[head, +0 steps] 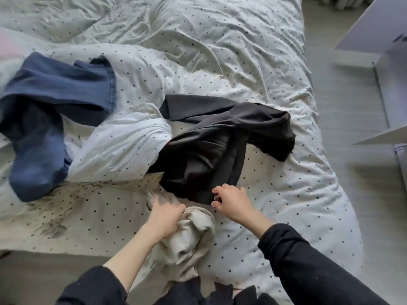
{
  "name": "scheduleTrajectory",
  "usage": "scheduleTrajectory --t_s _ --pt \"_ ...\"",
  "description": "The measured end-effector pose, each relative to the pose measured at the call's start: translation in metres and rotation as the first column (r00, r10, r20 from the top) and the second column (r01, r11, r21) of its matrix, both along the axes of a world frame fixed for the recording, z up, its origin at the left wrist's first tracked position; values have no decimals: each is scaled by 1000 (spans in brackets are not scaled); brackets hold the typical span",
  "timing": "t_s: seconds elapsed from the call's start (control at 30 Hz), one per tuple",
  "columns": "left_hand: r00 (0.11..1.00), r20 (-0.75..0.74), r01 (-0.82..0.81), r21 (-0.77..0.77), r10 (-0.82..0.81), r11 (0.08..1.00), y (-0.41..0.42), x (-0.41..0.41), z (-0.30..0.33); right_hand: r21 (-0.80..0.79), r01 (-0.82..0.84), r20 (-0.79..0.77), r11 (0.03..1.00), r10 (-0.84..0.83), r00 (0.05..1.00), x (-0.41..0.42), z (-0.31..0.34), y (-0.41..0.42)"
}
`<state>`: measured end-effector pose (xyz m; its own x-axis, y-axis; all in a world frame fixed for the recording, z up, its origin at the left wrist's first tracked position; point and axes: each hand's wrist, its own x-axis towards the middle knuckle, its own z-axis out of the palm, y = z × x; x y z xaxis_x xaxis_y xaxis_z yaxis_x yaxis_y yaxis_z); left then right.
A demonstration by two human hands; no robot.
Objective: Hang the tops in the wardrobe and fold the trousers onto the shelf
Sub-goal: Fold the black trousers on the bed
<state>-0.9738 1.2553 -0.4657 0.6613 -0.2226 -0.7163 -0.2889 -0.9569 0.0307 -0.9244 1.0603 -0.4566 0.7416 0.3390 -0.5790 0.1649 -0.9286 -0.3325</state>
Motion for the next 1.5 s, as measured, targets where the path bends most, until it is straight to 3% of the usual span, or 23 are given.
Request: scheduleTrajectory --t_s 0.1,0.2,0.27,0.37,0.4,0.43,0.47,0.6,0.67,0.8,0.87,0.93,1.03,1.17,1.3,1.4,1.5 --pt "965 156 -194 -125 213 973 25 26 27 -5 -3 44 1000 4 999 11 4 4" --pt "788 284 -442 -356 546 823 73 69 86 25 32 92 999 -34 995 30 19 12" --pt "566 363 -549 -504 740 667 107 101 124 28 38 129 999 -41 991 45 29 18" --pt "101 373 -549 -752 922 365 154 144 170 35 27 203 999 -34 979 65 45 36" --pt "-3 347 -501 -812 938 299 161 155 178 31 26 220 999 -32 975 69 49 41" --pt "-53 330 -467 -842 942 269 163 162 181 25 23 238 999 -28 971 72 51 46" --pt "-39 332 -462 -842 942 278 158 167 180 19 24 251 1000 -29 968 74 53 50" --pt "292 404 -466 -731 867 498 122 156 136 -47 -51 326 998 64 943 75 50 62" --pt "376 471 -440 -668 798 601 106 140 111 -114 -104 348 988 138 927 77 44 67" --pt "590 605 -244 -498 535 832 72 92 67 -299 -176 277 938 262 924 80 24 72" --pt "722 549 -220 -397 422 891 61 74 55 -353 -168 270 921 272 924 86 15 76" --pt "809 456 -264 -282 371 922 59 65 45 -349 -130 363 928 261 895 89 8 81" --pt "863 342 -333 -170 373 927 59 68 40 -253 -91 482 963 207 852 87 0 81" --pt "834 327 -404 -189 445 895 52 73 41 -244 -107 394 964 199 897 77 10 69" --pt "794 442 -410 -119 418 904 51 68 35 -263 -138 290 955 214 933 41 7 43" --pt "745 596 -306 -94 300 947 39 50 20 -237 -132 295 962 201 934 5 -15 30" --pt "782 612 -88 -82 120 993 18 29 -5 -266 -114 293 957 193 936 -14 -40 15"
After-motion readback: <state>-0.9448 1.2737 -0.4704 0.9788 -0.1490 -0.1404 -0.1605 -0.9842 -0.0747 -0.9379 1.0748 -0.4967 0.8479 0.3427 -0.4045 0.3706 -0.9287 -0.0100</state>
